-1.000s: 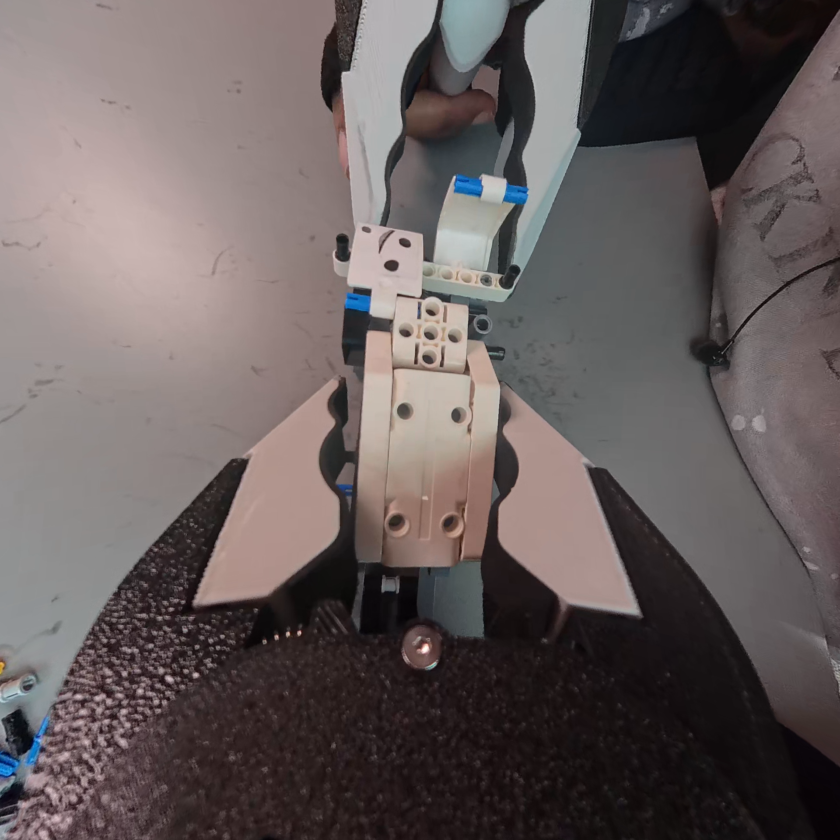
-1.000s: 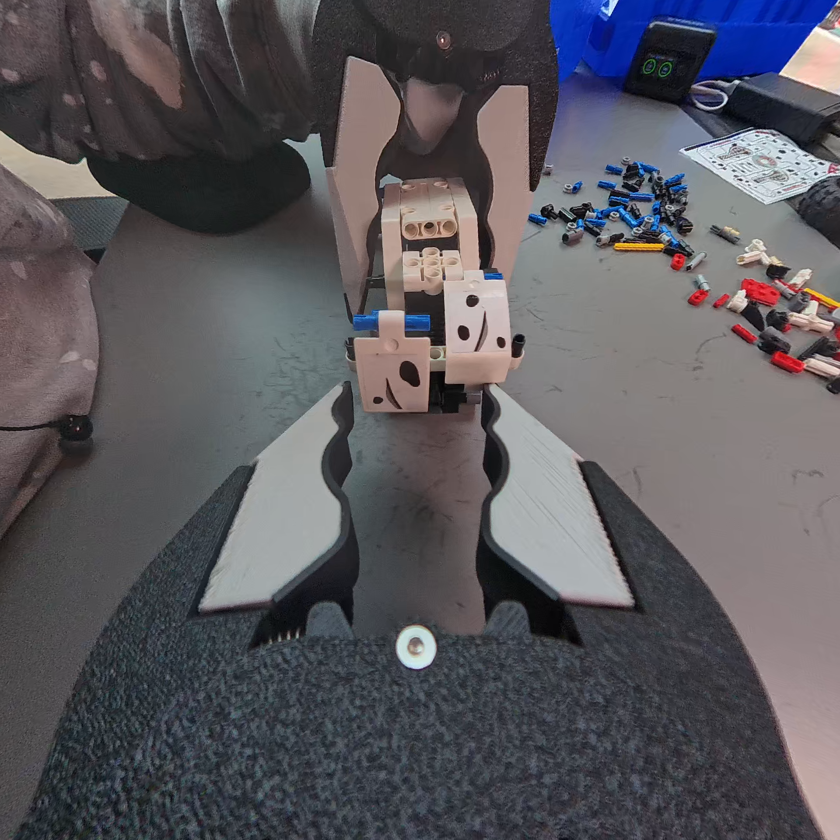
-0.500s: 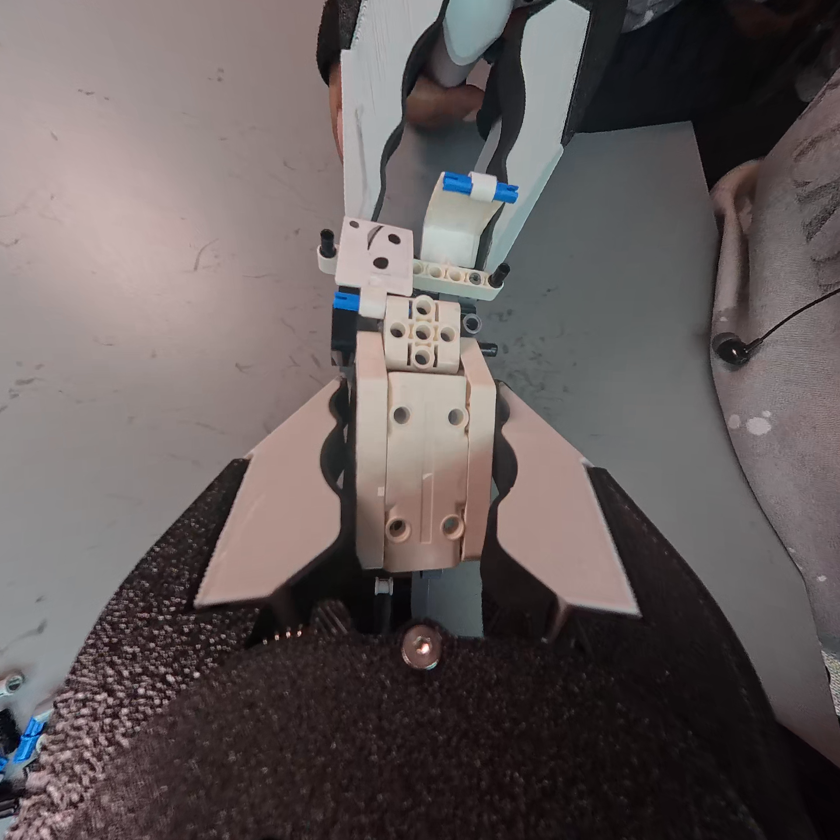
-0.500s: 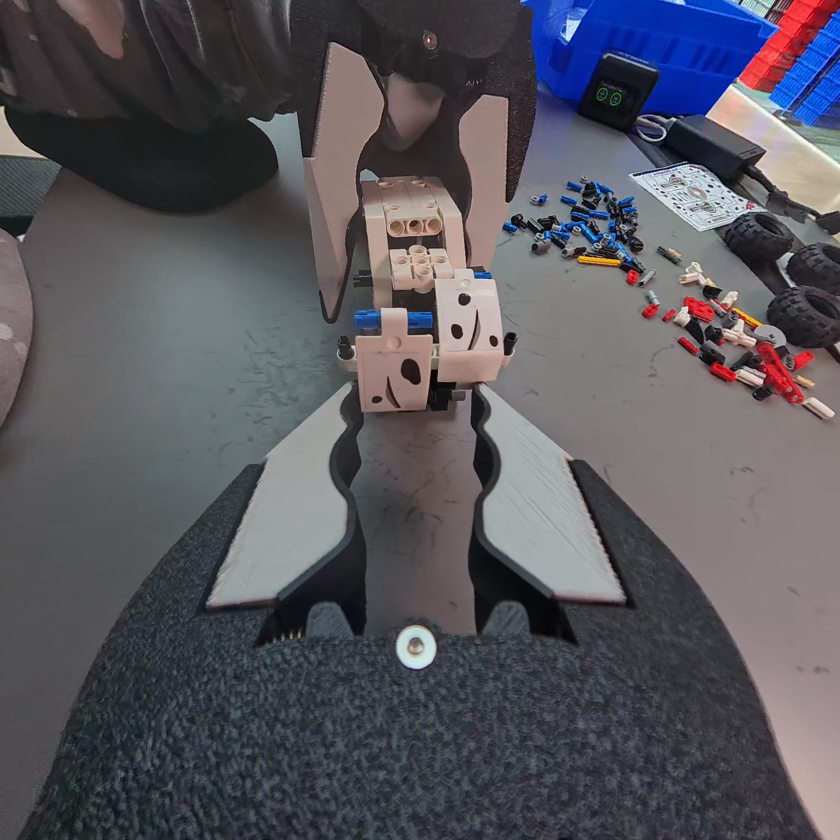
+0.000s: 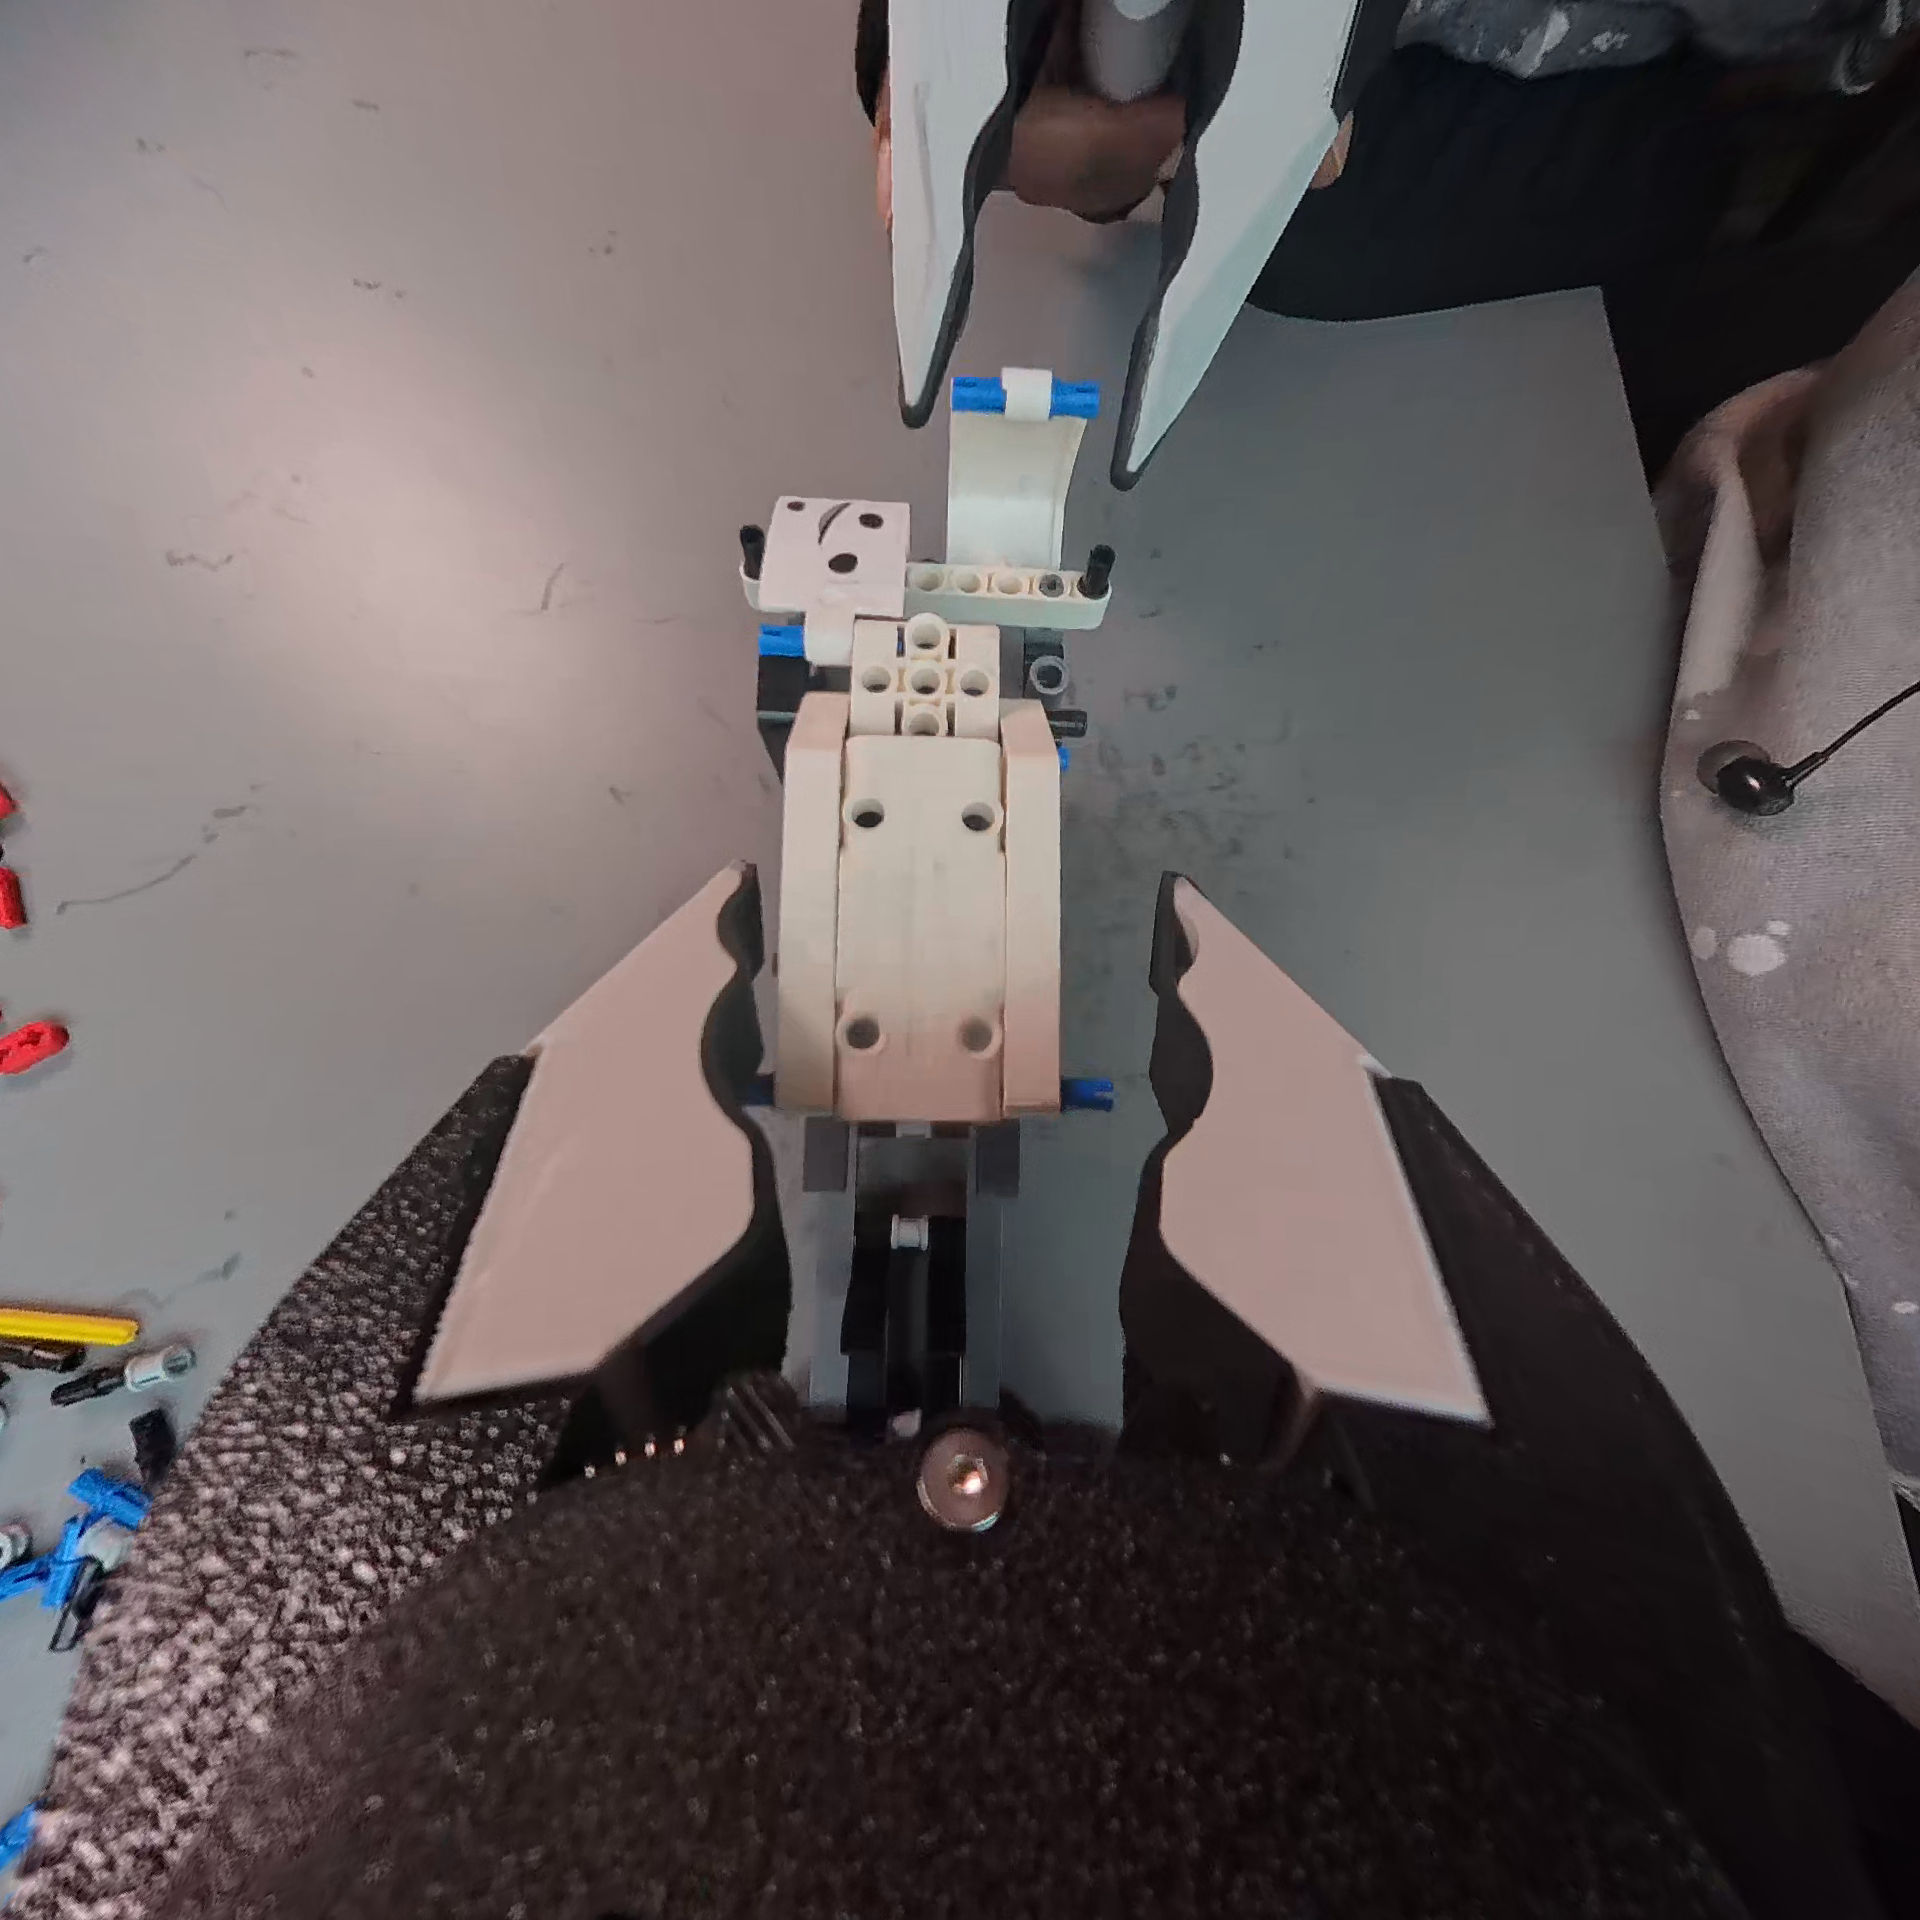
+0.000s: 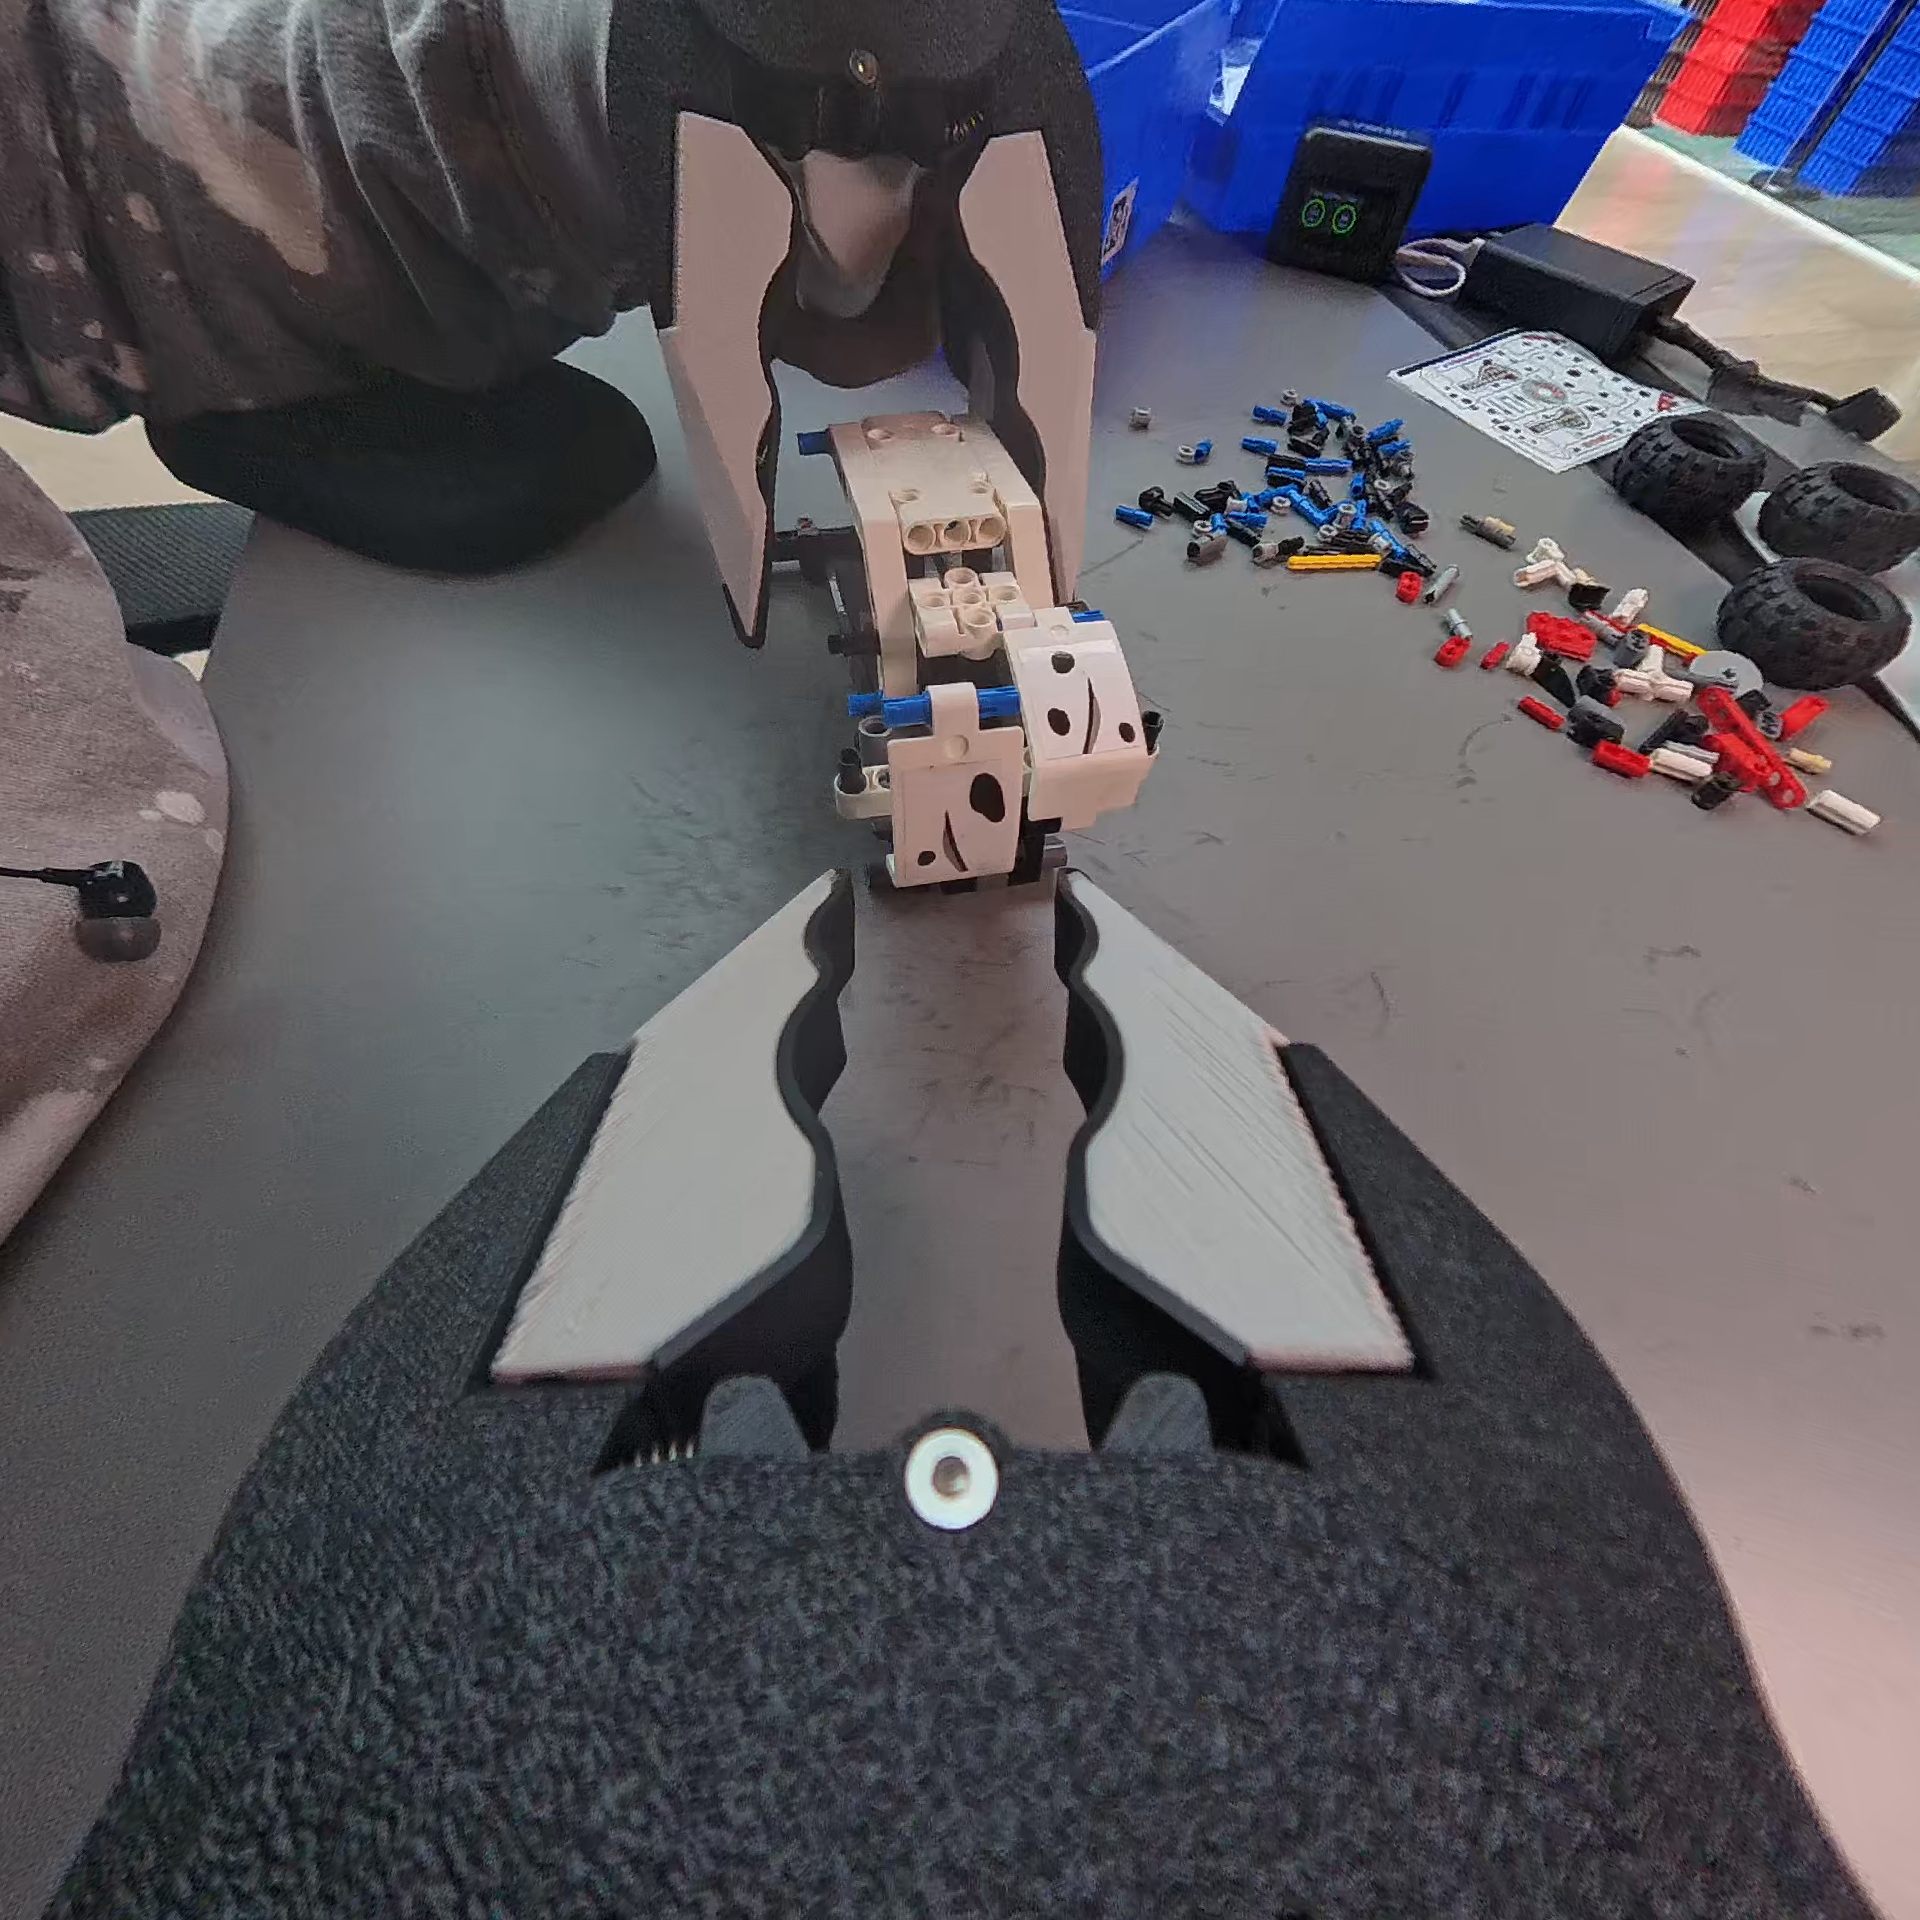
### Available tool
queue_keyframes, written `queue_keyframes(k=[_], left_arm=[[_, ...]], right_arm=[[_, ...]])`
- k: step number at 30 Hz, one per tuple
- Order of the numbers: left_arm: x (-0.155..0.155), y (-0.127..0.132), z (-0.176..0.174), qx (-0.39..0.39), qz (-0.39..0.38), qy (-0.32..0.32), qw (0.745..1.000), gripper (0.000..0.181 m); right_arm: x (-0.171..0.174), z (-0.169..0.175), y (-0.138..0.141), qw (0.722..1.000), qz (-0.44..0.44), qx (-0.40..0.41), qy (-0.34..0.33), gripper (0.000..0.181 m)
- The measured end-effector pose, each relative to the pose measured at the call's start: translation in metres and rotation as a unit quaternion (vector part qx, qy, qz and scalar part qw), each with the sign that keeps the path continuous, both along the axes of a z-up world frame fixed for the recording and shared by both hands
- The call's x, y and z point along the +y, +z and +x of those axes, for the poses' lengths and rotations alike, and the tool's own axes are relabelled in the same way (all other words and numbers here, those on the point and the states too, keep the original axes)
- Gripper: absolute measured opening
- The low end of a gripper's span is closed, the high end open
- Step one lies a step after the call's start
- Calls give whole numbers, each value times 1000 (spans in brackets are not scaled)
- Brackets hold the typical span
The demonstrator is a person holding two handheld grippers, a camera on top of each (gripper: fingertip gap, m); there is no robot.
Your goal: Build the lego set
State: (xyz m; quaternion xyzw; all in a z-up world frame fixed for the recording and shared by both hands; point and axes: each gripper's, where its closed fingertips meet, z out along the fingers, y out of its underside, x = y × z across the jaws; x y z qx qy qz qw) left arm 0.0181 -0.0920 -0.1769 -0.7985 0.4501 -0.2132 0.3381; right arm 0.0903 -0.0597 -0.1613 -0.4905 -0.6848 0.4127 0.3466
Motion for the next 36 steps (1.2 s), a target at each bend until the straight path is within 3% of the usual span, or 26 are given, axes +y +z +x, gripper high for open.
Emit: queue_keyframes(k=[10,15,19,24,28,36], left_arm=[[-3,2,-16,-3,35,40,999,76],[-8,21,-26,-22,49,54,997,79],[-13,-8,-39,14,15,64,998,85],[-11,-38,-32,57,-3,60,997,66],[-9,-38,-29,52,-7,67,996,65],[-9,-37,-24,44,-6,66,997,65]], right_arm=[[-5,-15,8,1000,2,0,3,28],[-9,-22,7,1000,18,-17,17,20],[-9,-23,8,996,61,-50,35,19],[-18,-30,10,981,140,-103,83,16],[-24,-38,15,970,175,-119,116,14],[-34,-41,18,975,132,-104,143,13]])
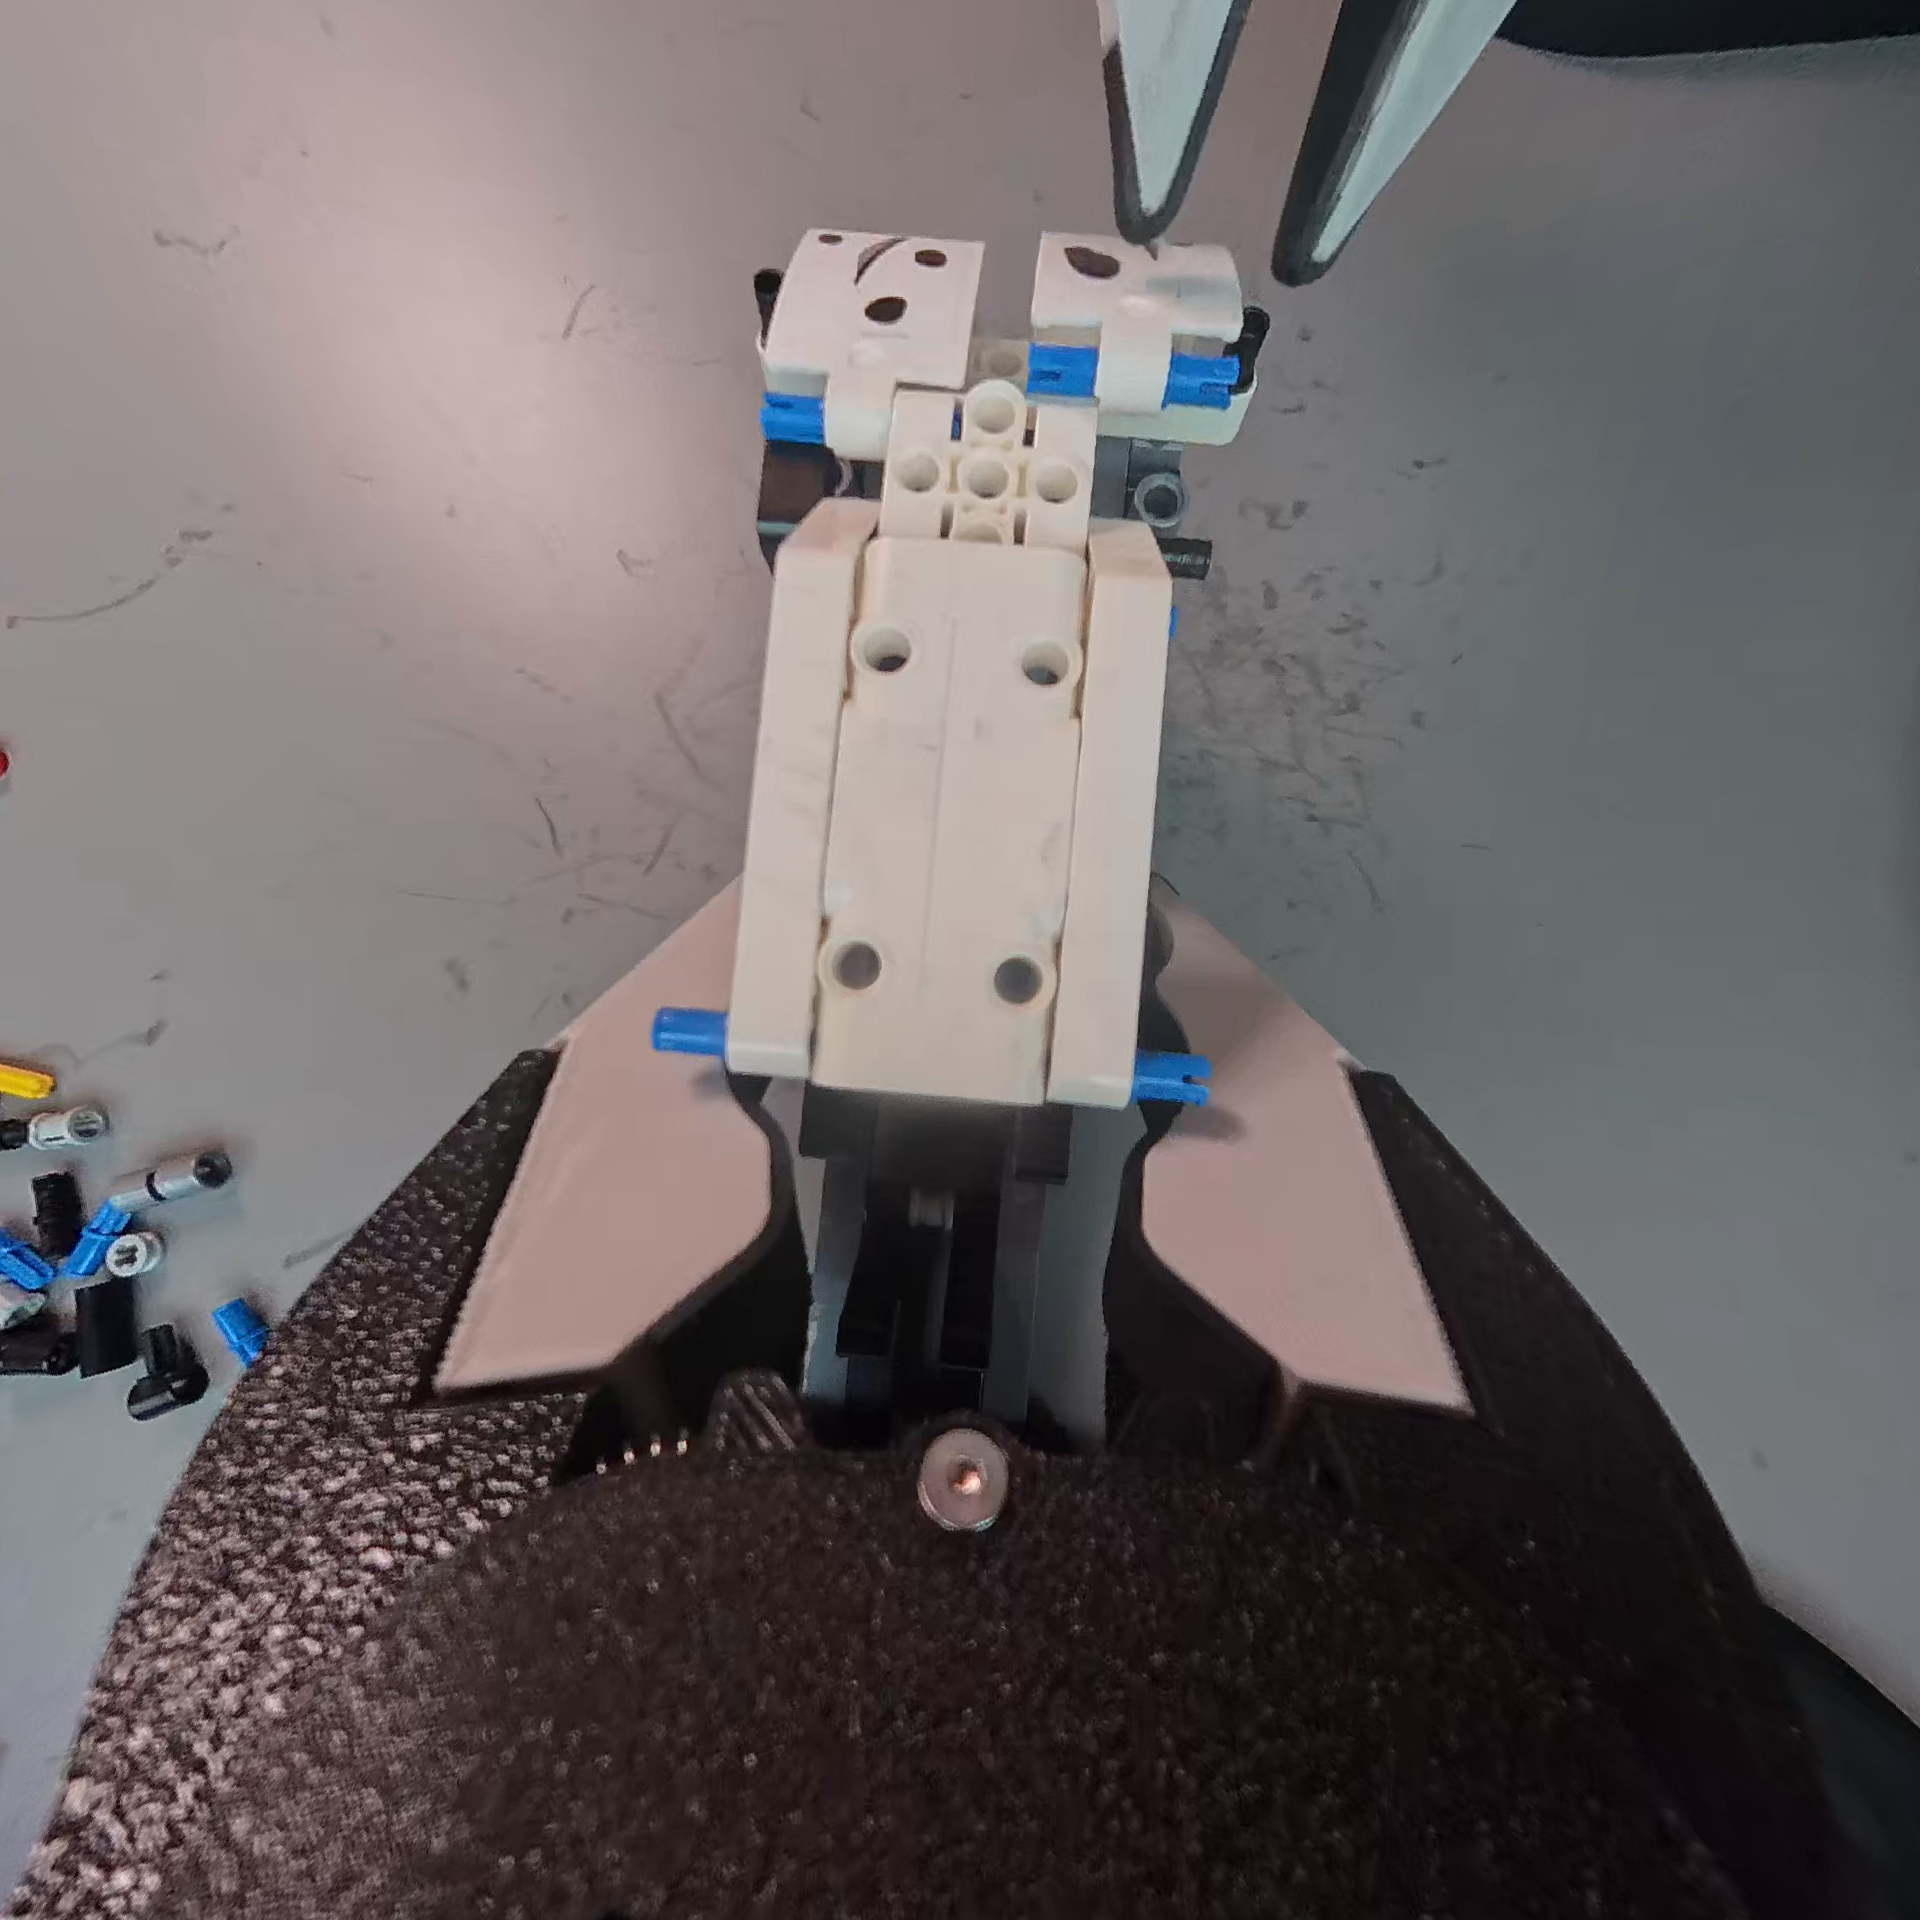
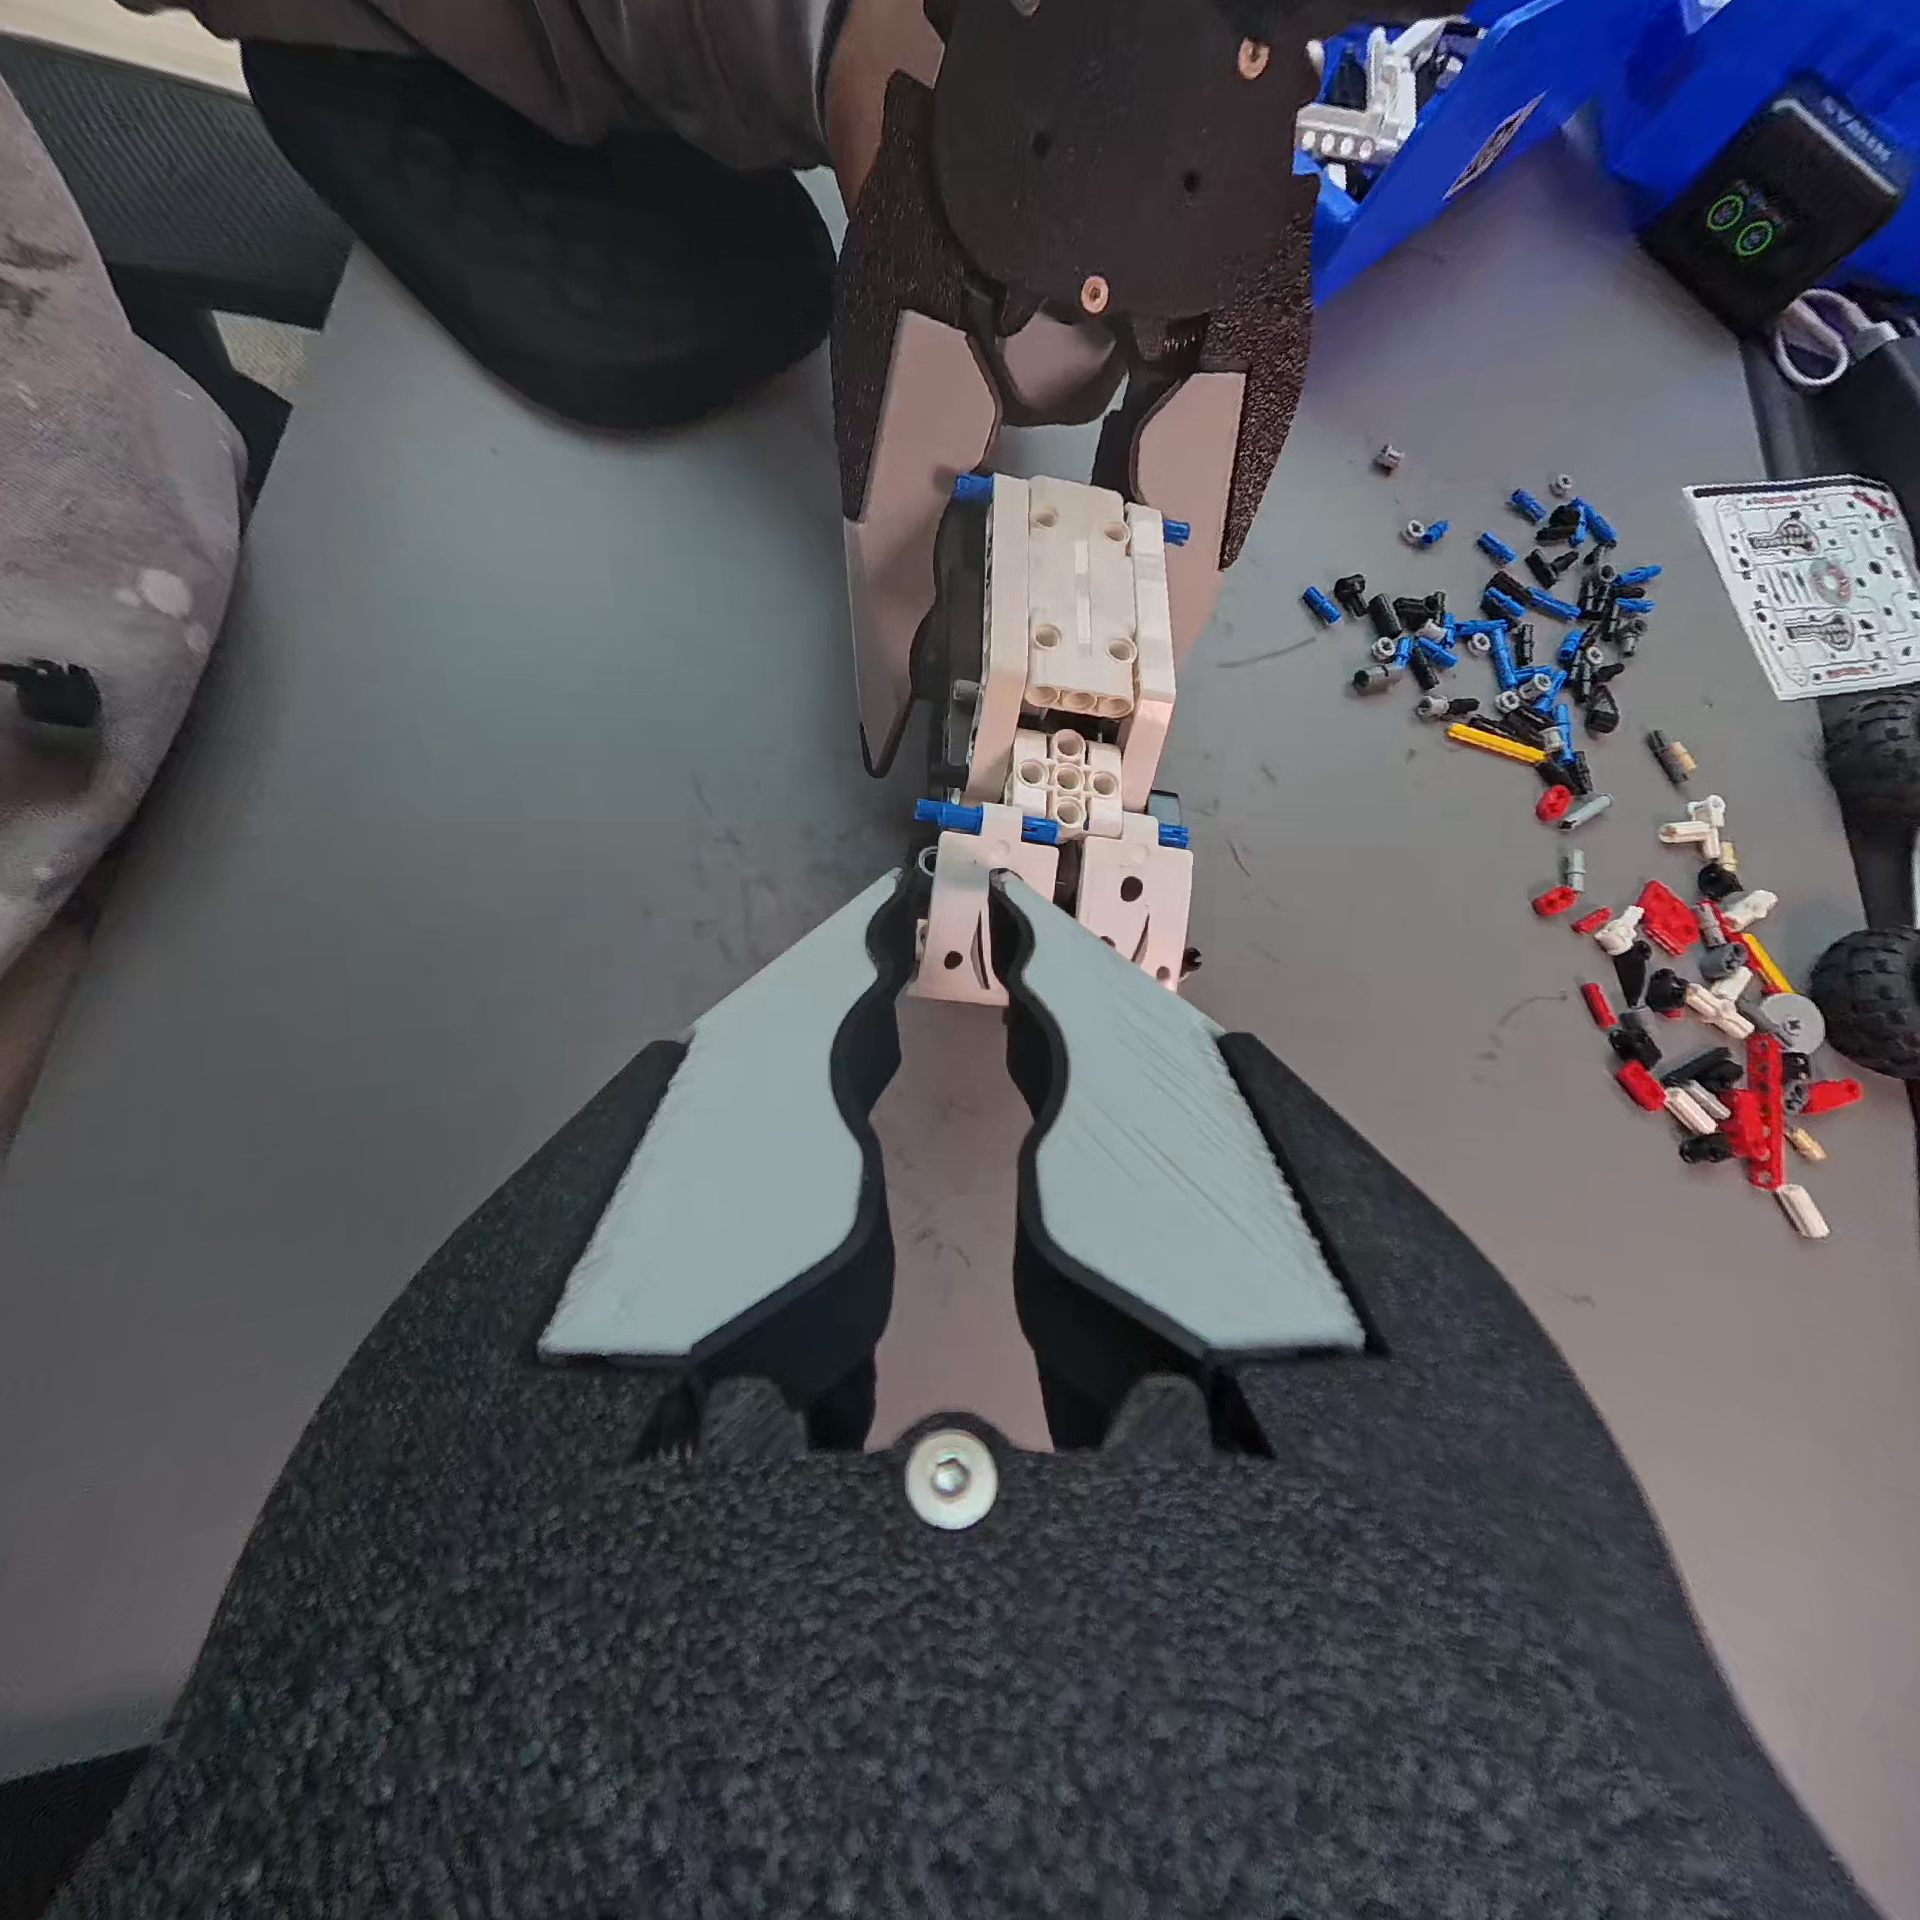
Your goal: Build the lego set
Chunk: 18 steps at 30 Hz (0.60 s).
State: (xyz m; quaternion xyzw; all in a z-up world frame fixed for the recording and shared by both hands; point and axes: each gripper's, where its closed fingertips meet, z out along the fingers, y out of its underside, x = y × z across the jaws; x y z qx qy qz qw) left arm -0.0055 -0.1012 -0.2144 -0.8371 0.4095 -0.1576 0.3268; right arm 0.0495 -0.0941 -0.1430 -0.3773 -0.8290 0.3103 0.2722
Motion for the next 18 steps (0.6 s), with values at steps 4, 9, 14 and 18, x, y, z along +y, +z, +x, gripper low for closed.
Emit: queue_keyframes(k=[4,9,14,18], left_arm=[[1,0,1,1,4,-1,1000,65],[2,0,4,-1,-1,4,1000,65],[3,-1,5,-4,-11,11,1000,65],[2,-1,8,-3,-15,11,1000,64]], right_arm=[[6,-4,5,999,-26,12,-32,31],[5,-5,-4,999,-20,6,-32,23],[3,-1,-4,999,5,33,-3,22],[1,3,-4,999,6,42,23,22]])
